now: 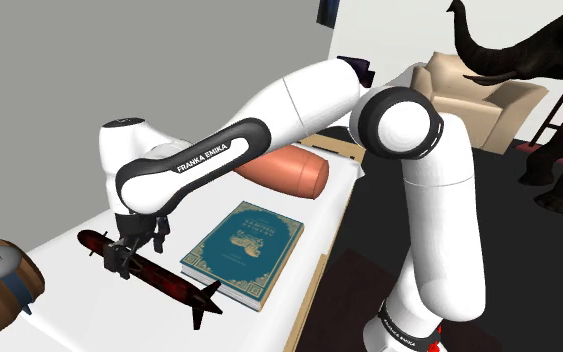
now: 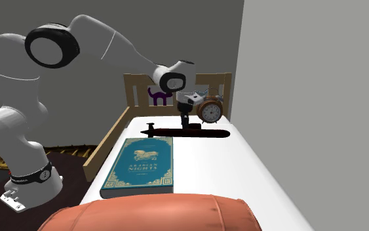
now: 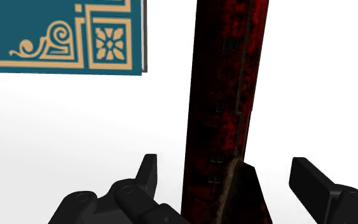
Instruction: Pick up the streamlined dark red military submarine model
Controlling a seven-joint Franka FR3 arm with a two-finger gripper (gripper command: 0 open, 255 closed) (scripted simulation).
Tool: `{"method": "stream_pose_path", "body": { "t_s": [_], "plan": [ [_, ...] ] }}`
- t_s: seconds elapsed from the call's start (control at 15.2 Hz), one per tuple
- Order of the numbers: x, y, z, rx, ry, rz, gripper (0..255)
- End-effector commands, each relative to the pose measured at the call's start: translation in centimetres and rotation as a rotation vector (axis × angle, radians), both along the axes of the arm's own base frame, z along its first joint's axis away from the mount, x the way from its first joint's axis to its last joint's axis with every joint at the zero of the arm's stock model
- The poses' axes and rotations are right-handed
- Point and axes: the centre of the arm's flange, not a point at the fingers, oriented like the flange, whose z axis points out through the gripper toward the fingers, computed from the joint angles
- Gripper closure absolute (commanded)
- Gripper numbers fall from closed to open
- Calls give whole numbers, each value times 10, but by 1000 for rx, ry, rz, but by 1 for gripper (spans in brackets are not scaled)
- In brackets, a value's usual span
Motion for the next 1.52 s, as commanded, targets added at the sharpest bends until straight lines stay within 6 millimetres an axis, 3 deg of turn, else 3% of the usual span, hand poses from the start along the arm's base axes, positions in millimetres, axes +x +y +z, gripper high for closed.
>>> {"method": "stream_pose_path", "body": {
  "t_s": [0.0, 0.07, 0.13, 0.73, 1.45],
  "plan": [
    [-1, 0, -7, 0, -1, 0, 0],
    [0, 0, -7, 0, -1, 0, 0],
    [0, 0, -7, 0, -1, 0, 255],
    [0, 0, -7, 0, -1, 0, 255],
    [0, 0, 51, 0, -1, 0, 255]
  ]
}}
